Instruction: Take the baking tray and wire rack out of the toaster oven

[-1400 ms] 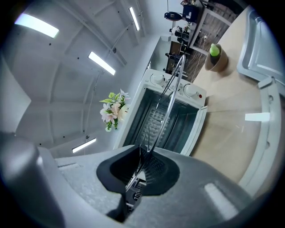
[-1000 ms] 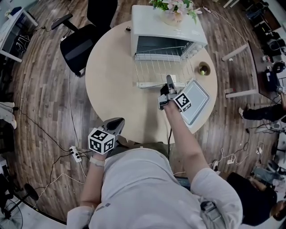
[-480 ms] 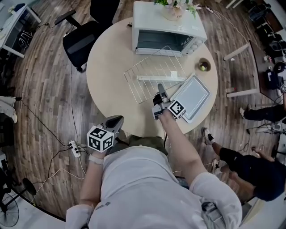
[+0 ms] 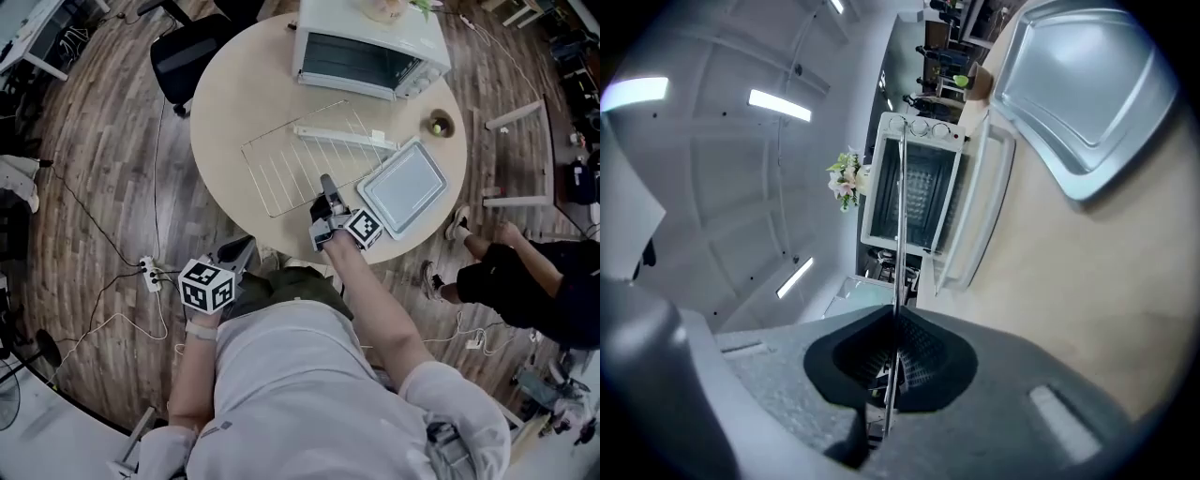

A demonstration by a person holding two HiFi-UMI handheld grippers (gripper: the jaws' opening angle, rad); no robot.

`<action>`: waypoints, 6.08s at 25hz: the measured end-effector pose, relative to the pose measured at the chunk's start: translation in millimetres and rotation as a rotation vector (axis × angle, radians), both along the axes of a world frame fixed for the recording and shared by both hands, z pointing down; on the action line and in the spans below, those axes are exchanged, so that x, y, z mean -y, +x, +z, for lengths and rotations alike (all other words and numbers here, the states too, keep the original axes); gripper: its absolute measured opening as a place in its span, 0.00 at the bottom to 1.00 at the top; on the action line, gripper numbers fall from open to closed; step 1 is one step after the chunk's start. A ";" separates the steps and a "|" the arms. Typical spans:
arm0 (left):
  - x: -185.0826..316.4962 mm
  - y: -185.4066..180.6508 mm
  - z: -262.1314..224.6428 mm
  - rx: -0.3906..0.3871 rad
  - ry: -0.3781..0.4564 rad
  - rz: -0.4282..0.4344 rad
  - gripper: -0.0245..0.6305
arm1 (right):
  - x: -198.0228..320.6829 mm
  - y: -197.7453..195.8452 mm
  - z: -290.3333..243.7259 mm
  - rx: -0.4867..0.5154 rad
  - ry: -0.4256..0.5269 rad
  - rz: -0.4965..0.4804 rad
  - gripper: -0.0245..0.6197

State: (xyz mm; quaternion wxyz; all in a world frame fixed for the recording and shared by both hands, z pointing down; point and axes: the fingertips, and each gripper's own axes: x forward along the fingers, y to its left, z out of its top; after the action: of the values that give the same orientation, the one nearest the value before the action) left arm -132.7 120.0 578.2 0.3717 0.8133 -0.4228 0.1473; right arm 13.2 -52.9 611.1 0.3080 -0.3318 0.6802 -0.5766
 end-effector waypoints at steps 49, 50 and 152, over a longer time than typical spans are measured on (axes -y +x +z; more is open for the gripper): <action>-56.1 -106.8 18.1 -0.051 -0.078 -0.042 0.04 | -53.9 -69.0 110.7 -0.568 -0.284 -0.108 0.18; -55.9 -107.1 18.1 -0.053 -0.076 -0.044 0.04 | -53.1 -67.2 112.8 -0.594 -0.288 -0.108 0.20; 37.7 79.9 -166.8 -0.099 0.490 0.557 0.04 | -195.6 59.8 -190.2 -1.193 0.365 0.211 0.17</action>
State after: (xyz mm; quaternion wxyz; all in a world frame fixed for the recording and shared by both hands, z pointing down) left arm -52.8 82.3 411.4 0.1316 0.9681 -0.1895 0.0977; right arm 73.1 142.7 420.9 -0.0171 -0.6035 0.7859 -0.1336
